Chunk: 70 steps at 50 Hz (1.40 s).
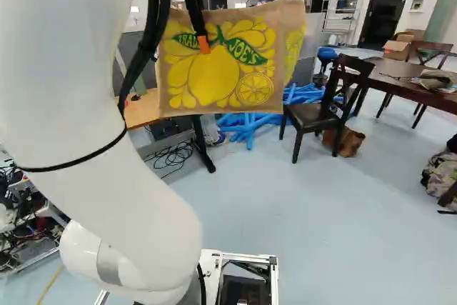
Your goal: Pick up the bag on the ground and place it on the table
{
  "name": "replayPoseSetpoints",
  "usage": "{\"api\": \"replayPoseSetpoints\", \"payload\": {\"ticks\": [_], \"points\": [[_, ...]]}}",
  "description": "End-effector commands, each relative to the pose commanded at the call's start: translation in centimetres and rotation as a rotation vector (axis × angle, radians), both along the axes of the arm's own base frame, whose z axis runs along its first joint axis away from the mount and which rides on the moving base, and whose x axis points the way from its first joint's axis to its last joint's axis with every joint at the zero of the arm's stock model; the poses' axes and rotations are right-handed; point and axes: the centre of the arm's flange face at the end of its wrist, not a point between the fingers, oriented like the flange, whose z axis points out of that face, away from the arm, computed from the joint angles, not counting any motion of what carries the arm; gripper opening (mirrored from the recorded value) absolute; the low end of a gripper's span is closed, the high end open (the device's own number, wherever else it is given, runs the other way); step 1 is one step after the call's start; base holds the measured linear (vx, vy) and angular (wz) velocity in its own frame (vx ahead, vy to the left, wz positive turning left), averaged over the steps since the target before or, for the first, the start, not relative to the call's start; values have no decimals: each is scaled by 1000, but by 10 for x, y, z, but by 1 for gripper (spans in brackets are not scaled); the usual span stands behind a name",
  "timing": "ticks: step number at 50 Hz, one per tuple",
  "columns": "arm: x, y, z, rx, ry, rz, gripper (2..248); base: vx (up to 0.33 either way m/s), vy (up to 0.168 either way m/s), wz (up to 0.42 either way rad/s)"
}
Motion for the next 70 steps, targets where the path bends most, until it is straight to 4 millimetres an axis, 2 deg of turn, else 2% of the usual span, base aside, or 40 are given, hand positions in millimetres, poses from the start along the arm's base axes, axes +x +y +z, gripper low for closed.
{"api": "replayPoseSetpoints", "payload": {"ticks": [70], "points": [[0,0,0,0,0,0,35,196,62,284]]}}
